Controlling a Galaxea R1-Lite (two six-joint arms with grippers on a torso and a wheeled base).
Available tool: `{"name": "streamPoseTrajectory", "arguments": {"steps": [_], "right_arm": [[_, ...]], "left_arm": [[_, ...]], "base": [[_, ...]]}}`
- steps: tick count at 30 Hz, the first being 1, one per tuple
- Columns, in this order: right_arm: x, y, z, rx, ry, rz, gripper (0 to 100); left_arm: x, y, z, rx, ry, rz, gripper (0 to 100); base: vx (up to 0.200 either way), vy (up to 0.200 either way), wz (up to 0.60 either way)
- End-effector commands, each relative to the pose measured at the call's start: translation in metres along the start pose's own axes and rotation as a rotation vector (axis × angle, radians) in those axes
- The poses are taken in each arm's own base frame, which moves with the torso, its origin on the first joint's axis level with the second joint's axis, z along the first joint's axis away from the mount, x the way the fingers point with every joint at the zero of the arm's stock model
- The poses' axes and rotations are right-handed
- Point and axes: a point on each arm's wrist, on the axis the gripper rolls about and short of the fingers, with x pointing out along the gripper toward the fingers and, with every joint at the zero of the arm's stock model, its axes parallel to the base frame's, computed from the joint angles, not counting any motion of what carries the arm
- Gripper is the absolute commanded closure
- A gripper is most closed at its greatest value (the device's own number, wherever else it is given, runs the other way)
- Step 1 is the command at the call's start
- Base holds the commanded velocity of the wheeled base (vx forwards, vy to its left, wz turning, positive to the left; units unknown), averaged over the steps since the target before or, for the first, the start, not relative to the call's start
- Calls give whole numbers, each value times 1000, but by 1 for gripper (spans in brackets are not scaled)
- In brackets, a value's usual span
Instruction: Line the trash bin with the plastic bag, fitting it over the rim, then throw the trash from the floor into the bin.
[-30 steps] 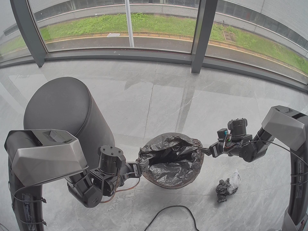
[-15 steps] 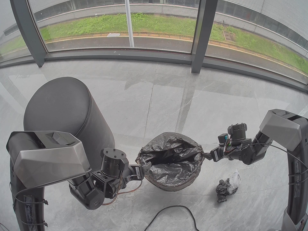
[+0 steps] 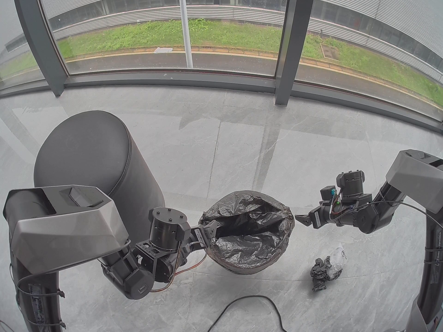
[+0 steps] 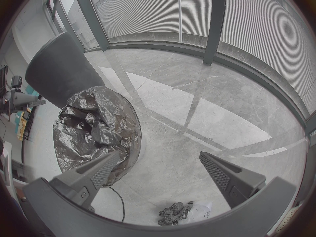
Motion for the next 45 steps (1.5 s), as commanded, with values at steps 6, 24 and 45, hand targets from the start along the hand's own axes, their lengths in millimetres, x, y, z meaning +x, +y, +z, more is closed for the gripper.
{"name": "streamPoseTrajectory", "arguments": {"steps": [6, 24, 45], "right_arm": [[-30, -7, 8, 9, -33, 2, 0], [-55, 4, 15, -3, -52, 14, 0], [-43, -36, -17, 56, 95, -240, 0]], "left_arm": [[-52, -47, 75, -414, -149, 52, 0], [-97, -44, 113, -592, -267, -11, 0], [-49, -63, 100, -246, -306, -265, 0]], "base": [[0, 0, 0], [-167, 0, 0], [0, 0, 0]]}}
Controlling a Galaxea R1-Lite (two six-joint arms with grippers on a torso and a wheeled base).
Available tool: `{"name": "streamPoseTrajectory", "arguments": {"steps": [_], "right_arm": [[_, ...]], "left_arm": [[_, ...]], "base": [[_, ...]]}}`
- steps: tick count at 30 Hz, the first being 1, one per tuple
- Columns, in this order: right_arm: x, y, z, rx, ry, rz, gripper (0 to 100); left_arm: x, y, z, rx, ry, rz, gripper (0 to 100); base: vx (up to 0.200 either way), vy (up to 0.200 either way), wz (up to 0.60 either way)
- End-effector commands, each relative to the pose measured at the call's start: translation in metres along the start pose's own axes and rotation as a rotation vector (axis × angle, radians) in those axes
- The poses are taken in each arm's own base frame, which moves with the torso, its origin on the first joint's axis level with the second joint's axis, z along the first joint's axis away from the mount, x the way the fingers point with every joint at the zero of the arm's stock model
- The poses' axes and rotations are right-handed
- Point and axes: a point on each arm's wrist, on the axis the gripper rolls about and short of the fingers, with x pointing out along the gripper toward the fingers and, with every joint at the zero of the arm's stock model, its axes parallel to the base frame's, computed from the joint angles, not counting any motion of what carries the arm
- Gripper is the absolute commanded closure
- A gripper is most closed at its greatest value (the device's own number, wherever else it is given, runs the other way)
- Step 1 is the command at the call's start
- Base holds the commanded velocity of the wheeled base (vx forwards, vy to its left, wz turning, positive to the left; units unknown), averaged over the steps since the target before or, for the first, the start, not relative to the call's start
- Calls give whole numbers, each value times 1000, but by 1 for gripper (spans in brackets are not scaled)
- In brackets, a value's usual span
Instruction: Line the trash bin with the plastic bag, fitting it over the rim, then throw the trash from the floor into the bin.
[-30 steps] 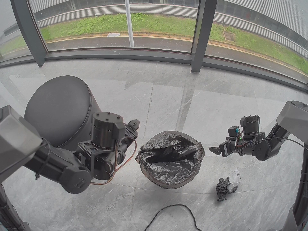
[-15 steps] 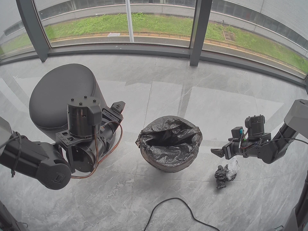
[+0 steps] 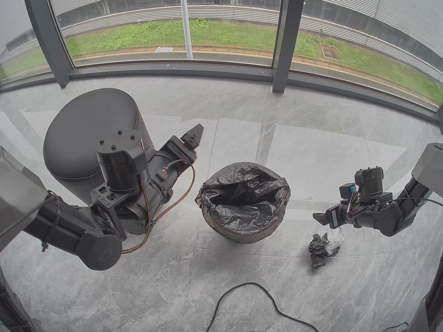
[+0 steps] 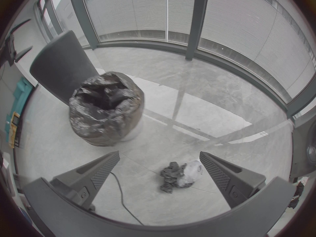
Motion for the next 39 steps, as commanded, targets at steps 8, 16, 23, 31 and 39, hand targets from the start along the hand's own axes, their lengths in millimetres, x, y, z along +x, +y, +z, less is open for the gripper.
{"name": "streamPoseTrajectory", "arguments": {"steps": [8, 16, 23, 31, 39], "right_arm": [[77, -94, -11, -7, 124, -123, 0], [123, -112, 5, -14, 142, -123, 0], [169, -126, 15, -18, 124, -121, 0], [186, -127, -3, -63, 213, -101, 0], [213, -135, -46, -47, 282, -98, 0]], "left_arm": [[18, 25, -60, 88, 146, 25, 0], [19, 27, -63, 84, 132, 55, 0], [25, 38, -82, 103, 174, 79, 0], [34, 58, -102, 128, 207, 117, 0], [47, 61, -109, 131, 166, 85, 0]], "base": [[0, 0, 0], [0, 0, 0], [0, 0, 0], [0, 0, 0], [0, 0, 0]]}}
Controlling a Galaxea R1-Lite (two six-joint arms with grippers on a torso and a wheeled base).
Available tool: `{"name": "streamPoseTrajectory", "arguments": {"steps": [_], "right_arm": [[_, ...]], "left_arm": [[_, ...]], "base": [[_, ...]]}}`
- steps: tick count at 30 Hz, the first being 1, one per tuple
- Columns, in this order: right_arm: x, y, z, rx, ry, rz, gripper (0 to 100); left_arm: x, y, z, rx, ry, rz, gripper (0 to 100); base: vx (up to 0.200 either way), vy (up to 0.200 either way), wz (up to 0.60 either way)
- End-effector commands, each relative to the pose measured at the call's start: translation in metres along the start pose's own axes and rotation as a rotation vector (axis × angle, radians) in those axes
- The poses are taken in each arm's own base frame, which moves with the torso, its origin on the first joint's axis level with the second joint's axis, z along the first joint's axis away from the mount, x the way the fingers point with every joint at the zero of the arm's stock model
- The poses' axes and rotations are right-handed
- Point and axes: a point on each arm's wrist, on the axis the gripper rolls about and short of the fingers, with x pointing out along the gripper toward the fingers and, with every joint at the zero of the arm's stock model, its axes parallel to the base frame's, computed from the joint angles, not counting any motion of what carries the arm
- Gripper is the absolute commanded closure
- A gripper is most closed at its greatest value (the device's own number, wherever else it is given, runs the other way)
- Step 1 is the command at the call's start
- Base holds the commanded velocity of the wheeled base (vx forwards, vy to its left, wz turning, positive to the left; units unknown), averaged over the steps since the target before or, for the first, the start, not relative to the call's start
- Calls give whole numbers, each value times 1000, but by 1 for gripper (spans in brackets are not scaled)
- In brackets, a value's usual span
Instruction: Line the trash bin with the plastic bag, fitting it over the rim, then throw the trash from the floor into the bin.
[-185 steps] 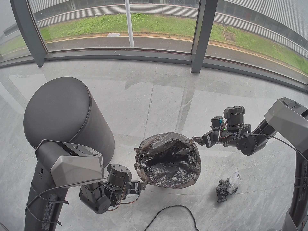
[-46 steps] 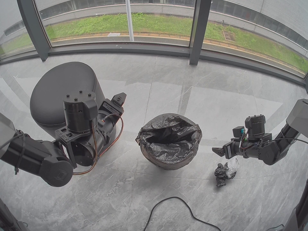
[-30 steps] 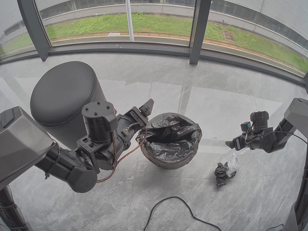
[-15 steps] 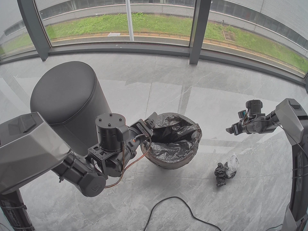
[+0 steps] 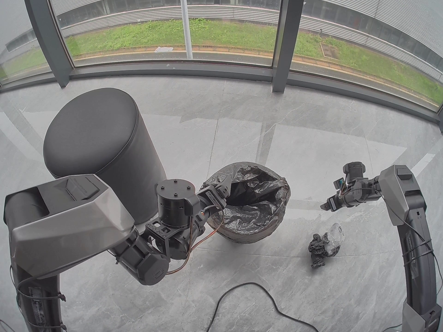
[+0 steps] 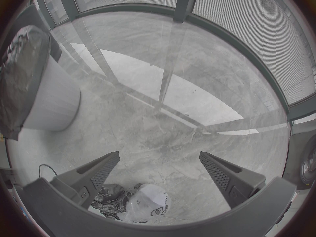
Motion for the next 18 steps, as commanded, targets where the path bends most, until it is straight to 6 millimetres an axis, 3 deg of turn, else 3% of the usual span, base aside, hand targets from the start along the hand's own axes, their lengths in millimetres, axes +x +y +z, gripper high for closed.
{"name": "streamPoseTrajectory", "arguments": {"steps": [1, 9, 18], "right_arm": [[29, 3, -35, 14, 74, 13, 0], [39, 1, -53, 27, 121, 4, 0], [42, 3, -59, 27, 133, 9, 0]], "left_arm": [[8, 6, -12, 10, 13, 12, 0], [8, 7, -18, 13, 24, 17, 0], [7, 3, -32, 21, 52, 7, 0]], "base": [[0, 0, 0], [0, 0, 0], [0, 0, 0]]}}
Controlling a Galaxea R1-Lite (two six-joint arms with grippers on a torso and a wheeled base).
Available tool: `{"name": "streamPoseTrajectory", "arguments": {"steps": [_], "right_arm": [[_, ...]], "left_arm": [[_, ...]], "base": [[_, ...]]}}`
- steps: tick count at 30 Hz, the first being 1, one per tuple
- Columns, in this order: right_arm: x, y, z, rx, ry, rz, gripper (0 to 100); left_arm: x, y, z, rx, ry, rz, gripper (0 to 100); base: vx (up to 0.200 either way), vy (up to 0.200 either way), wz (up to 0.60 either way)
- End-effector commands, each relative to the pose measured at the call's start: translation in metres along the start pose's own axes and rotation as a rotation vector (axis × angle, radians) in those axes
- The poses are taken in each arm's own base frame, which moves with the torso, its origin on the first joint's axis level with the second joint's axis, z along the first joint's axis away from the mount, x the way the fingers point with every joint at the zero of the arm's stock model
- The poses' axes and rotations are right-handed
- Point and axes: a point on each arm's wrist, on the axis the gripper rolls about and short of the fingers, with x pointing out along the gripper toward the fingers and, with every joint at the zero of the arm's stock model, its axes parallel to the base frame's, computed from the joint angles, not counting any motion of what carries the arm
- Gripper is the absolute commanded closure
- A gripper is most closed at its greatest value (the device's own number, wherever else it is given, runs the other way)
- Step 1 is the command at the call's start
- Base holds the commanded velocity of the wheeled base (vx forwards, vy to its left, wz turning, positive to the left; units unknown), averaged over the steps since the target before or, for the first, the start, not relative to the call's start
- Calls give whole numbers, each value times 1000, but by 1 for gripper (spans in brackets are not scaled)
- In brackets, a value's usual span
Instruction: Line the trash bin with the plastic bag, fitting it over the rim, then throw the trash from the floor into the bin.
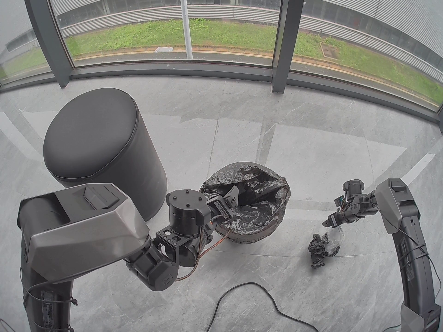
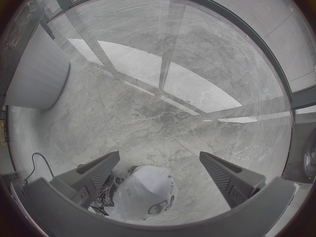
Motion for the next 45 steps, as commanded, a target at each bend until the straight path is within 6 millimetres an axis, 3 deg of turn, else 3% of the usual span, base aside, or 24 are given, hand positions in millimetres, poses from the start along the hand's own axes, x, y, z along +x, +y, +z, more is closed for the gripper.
{"name": "streamPoseTrajectory", "arguments": {"steps": [1, 14, 21, 22, 30, 35, 36, 38, 39, 42, 45], "right_arm": [[4, 1, -5, 1, 12, 2, 0], [13, 7, -26, -5, 133, 51, 0], [13, 8, -28, -6, 136, 50, 0], [13, 8, -28, -6, 136, 52, 100], [14, 7, -26, -3, 119, 48, 100], [3, -1, -8, -6, 33, 19, 100], [-17, -10, 13, -4, -21, -3, 100], [-38, -17, 33, -10, -73, -13, 100], [-39, -17, 34, -8, -77, -12, 100], [-91, -32, 76, -14, -225, 18, 100], [-118, -42, 91, -24, -290, 25, 100]], "left_arm": [[0, -1, -8, 6, 17, -3, 0], [5, 5, -22, 17, 40, 9, 0], [14, 6, -21, 9, 20, 4, 0], [15, 6, -20, 8, 18, 4, 0], [19, 10, -9, -1, -12, 12, 0], [19, 10, -2, -8, -37, 2, 0], [20, 11, 2, -6, -57, -3, 0], [20, 11, 6, 3, -71, -9, 0], [20, 11, 6, 4, -72, -10, 0], [17, 2, 21, 9, -117, -47, 0], [13, -6, 35, 15, -156, -77, 0]], "base": [[0, 0, 0], [0, 0, 0], [0, 0, 0], [0, 0, 0], [0, 0, 0], [0, 0, 0], [0, 0, 0], [0, 0, 0], [0, 0, 0], [0, 0, 0], [0, 0, 0]]}}
